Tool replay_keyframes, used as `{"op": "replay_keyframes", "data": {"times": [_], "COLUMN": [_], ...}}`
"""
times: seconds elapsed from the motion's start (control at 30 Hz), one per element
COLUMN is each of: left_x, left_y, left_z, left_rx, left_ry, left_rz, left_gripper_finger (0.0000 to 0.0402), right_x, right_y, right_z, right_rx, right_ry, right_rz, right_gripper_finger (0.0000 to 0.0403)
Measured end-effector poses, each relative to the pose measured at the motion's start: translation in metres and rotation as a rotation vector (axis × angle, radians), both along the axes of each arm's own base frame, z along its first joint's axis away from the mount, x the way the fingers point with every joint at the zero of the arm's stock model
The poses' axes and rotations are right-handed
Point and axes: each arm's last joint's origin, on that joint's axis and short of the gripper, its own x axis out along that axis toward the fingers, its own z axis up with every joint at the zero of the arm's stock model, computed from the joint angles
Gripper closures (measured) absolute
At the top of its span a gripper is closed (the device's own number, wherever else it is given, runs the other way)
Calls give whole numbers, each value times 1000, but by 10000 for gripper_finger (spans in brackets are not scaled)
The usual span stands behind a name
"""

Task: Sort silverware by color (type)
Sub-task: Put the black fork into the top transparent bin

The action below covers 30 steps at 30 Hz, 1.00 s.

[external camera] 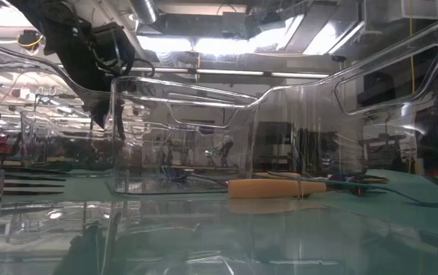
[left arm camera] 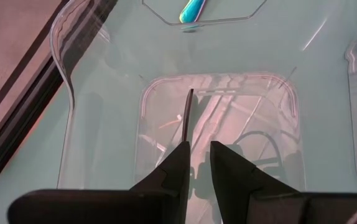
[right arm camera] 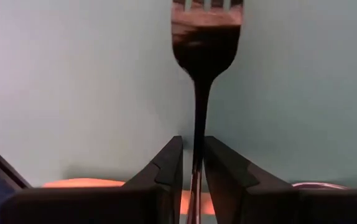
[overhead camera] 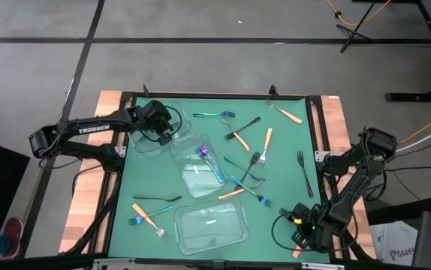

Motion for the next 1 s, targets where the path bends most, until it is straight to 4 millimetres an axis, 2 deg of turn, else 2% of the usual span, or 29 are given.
{"op": "replay_keyframes", "data": {"times": [0.3, 0.5, 0.63, 0.87, 1.0], "left_x": [0, 0, 0, 0, 3], "left_y": [0, 0, 0, 0, 2], "left_z": [0, 0, 0, 0, 9], "left_rx": [0, 0, 0, 3, 18], "left_ry": [0, 0, 0, 2, -15], "left_rz": [0, -1, 0, -1, -5], "left_gripper_finger": [344, 344, 344, 344, 344], "right_x": [0, 0, 1, 22, 38], "right_y": [0, -1, -1, -13, -26], "right_z": [-2, -2, 0, 15, 26], "right_rx": [-6, -15, -39, -168, -261], "right_ry": [3, 7, -3, 28, 61], "right_rz": [0, 3, 9, 94, 164], "right_gripper_finger": [341, 393, 389, 397, 400]}}
